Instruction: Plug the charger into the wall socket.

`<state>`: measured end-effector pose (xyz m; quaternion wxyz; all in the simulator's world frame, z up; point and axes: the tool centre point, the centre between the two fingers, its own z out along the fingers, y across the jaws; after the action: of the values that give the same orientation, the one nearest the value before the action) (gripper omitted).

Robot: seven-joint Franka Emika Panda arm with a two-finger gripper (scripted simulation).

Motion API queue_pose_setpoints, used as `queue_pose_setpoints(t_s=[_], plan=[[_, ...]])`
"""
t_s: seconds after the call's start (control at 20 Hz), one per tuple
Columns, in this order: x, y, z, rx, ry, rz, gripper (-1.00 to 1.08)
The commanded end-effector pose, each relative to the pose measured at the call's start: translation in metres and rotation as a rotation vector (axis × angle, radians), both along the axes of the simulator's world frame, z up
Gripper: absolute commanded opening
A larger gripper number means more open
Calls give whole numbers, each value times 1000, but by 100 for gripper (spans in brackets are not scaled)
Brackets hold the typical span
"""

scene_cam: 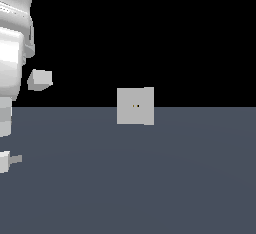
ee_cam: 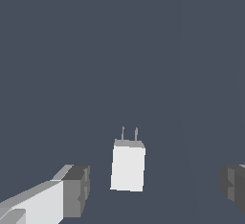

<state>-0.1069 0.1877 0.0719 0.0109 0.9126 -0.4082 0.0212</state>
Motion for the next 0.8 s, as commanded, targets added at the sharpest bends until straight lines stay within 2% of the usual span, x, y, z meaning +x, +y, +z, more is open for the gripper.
queue_pose_setpoints(t_s=[0.0,0.35,0.75], plan=[[0,7,-4,0,-1,-28,100],[1,19,-9,1,-2,-69,100],[1,20,-14,1,-2,-69,100]])
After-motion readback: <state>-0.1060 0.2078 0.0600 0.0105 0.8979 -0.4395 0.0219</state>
